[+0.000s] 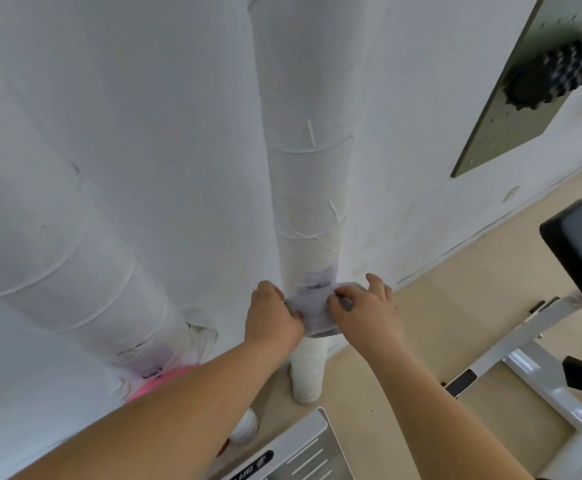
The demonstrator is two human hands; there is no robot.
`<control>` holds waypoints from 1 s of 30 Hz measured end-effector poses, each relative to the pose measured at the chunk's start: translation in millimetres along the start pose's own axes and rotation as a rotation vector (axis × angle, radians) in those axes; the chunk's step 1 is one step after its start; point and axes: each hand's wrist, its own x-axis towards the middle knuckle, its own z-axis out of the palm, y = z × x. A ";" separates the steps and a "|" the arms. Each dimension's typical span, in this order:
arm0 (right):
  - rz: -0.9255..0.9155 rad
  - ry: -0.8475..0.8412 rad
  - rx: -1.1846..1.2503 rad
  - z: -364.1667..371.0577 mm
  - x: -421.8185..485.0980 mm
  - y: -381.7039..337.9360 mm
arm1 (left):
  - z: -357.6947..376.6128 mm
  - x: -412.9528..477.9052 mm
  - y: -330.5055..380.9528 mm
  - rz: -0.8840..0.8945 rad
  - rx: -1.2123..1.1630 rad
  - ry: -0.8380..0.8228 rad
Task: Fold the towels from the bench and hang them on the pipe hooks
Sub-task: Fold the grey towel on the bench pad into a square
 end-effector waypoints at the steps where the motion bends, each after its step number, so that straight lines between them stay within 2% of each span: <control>1: -0.031 0.034 -0.052 0.8 0.9 -0.7 | -1.6 -0.9 1.1 0.159 0.124 0.035; 4: -0.172 0.135 -0.251 4.1 7.0 0.2 | -3.5 -6.7 4.9 0.679 0.484 -0.070; 5: -0.205 0.140 -0.286 4.4 8.9 0.4 | -3.1 -8.8 4.5 0.766 0.534 -0.118; 6: -0.217 0.130 -0.268 4.0 10.1 0.7 | -1.9 -10.6 2.8 0.777 0.534 -0.153; 9: -0.187 0.042 -0.029 0.6 7.0 4.8 | 3.2 -15.9 -7.6 0.639 0.444 -0.211; 15: 0.025 -0.299 0.495 -9.4 6.8 14.1 | 1.5 -21.6 -5.1 0.440 0.227 -0.300; 21: 0.076 -0.361 0.582 -0.9 4.3 16.2 | -2.6 -27.5 -3.3 0.303 0.187 -0.458; 26: 0.098 -0.380 0.557 -2.8 4.1 13.8 | -3.5 -24.9 -0.3 0.269 0.295 -0.550; 30: 0.050 -0.406 0.367 -11.2 2.6 11.7 | -14.7 -20.9 7.7 0.350 0.304 -0.459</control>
